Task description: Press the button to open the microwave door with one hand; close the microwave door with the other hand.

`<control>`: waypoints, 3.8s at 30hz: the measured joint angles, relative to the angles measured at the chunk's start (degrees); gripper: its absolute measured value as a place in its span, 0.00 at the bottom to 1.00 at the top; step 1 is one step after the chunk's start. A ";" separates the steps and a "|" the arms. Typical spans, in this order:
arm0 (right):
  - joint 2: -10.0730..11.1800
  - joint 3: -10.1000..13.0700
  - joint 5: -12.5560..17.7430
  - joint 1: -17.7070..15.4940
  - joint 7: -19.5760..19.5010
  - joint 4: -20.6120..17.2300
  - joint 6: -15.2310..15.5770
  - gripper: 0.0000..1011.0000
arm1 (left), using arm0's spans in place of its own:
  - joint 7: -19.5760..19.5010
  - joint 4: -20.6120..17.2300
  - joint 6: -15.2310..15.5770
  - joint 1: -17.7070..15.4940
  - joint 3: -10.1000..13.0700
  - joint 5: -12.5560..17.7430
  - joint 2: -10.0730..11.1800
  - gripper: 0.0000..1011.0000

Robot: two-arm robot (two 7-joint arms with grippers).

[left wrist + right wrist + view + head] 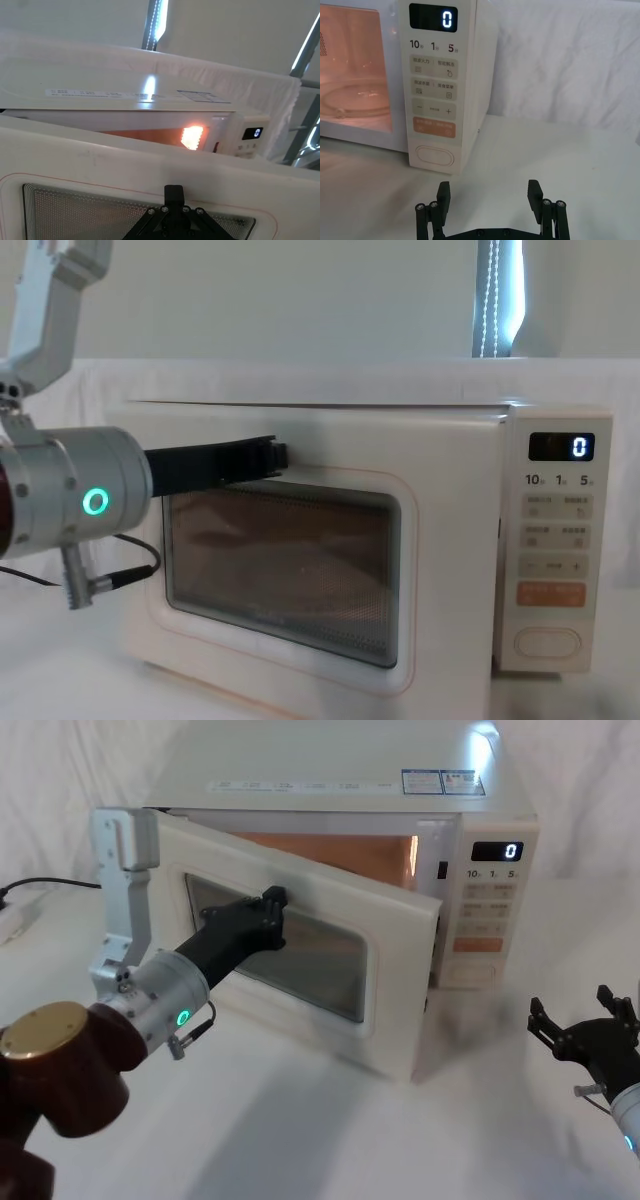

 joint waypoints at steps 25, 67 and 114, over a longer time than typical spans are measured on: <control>0.00 0.00 0.00 0.00 0.00 0.00 0.00 0.99 | -0.40 8.33 -0.82 -5.82 0.26 5.69 -5.76 0.00; 0.00 0.00 0.00 0.00 0.00 0.00 0.00 0.99 | -2.03 17.28 -3.05 -11.43 -0.60 14.10 -12.37 0.00; 0.00 0.00 0.00 0.00 0.00 0.00 0.00 0.99 | -1.70 14.67 0.62 -10.09 -3.12 17.22 -15.31 0.00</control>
